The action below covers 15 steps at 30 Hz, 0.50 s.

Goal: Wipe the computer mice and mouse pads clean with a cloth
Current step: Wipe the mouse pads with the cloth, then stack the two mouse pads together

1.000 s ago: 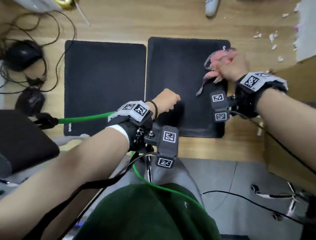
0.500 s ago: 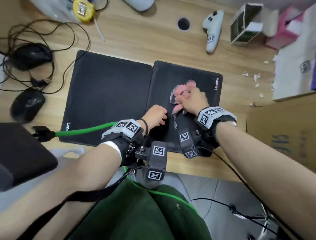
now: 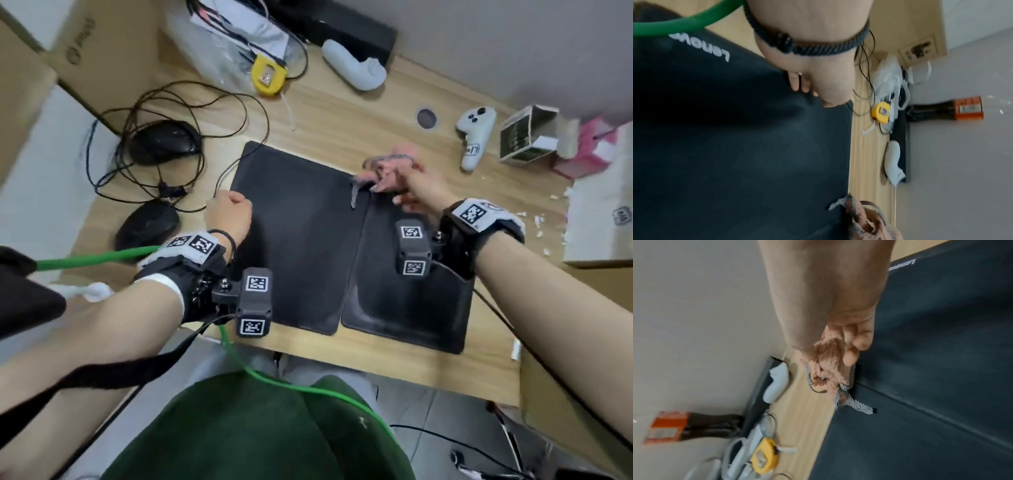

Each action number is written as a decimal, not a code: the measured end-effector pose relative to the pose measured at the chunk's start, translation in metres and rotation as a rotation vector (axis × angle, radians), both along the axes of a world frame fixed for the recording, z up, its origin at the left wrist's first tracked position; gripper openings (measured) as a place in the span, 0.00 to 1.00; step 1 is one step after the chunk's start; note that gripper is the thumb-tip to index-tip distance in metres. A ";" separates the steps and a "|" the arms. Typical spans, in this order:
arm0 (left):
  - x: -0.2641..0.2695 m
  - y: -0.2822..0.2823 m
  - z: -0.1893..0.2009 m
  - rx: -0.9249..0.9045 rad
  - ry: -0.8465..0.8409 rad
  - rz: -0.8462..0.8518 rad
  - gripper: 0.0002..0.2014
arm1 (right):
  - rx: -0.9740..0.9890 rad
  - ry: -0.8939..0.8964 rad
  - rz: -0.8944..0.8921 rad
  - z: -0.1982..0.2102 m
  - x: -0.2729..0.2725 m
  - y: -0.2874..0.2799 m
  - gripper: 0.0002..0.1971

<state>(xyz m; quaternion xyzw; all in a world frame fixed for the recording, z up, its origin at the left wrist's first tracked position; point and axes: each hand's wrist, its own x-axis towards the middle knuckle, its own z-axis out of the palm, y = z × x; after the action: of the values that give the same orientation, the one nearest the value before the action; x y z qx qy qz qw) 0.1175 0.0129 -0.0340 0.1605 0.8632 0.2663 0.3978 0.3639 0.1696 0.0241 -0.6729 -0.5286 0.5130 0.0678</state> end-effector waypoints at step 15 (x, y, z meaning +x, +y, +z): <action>-0.041 -0.016 -0.007 0.029 -0.227 -0.079 0.14 | -0.423 -0.200 0.144 -0.035 -0.032 -0.110 0.10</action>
<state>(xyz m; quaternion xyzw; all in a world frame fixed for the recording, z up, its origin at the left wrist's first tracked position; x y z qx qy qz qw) 0.0769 -0.0028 -0.0410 0.1687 0.8016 0.2792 0.5010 0.3321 0.0600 -0.0105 -0.6803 -0.4601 0.5465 -0.1640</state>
